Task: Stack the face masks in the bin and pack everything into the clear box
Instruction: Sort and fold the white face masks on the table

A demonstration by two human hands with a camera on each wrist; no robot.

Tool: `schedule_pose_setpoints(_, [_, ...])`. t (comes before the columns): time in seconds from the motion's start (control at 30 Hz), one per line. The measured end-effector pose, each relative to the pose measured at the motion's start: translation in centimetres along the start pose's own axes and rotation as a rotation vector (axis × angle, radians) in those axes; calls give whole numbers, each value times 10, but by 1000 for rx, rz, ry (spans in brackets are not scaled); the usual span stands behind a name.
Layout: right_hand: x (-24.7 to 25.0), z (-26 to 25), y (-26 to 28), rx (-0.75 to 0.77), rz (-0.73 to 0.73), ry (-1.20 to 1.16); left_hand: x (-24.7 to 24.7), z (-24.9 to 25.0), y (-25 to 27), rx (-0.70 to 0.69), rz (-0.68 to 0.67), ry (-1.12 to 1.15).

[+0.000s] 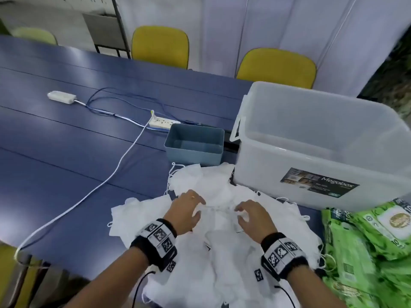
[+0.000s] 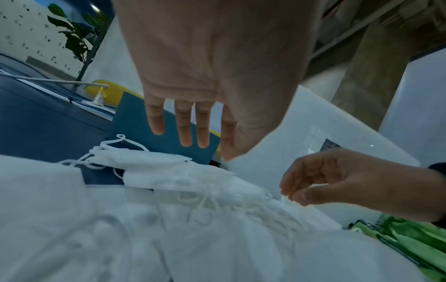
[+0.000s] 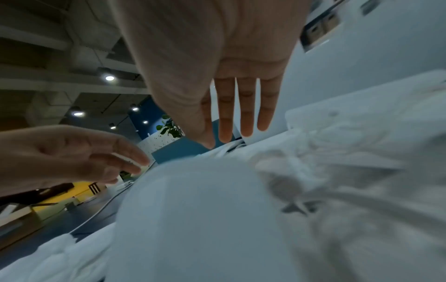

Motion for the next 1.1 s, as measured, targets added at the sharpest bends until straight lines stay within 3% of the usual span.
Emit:
schedule_pose_setpoints(0.1, [4, -10, -25, -24, 97, -54, 13, -19, -22, 39, 60, -92])
schedule_pose_setpoints(0.23, [-4, -18, -49, -56, 92, -36, 5, -47, -46, 138, -63, -227])
schedule_pose_setpoints(0.37, [-20, -4, -67, -209, 52, -22, -9, -68, -55, 218, -161, -141])
schedule_pose_setpoints(0.53, [-27, 3, -73, -339, 72, 34, -8, -73, -59, 174, -72, -82])
schedule_pose_setpoints(0.8, [-8, 4, -66, -349, 276, -385, 3, -100, -61, 200, 1, 35])
schedule_pose_setpoints(0.97, [9, 17, -48, -382, 356, -643, 7, -128, -64, 439, 43, 33])
schedule_pose_setpoints(1.1, [22, 32, -18, -414, 409, -816, 7, -138, -72, 492, 67, 87])
Point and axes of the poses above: each hand's wrist, its own y-axis away from the middle knuckle, its own x-axis out of the back of the hand, z = x × y, the point moved 10 cm from there along -y, towards the middle knuckle, and after that the axes turned 3 degrees about y, right-handed, at the moved point
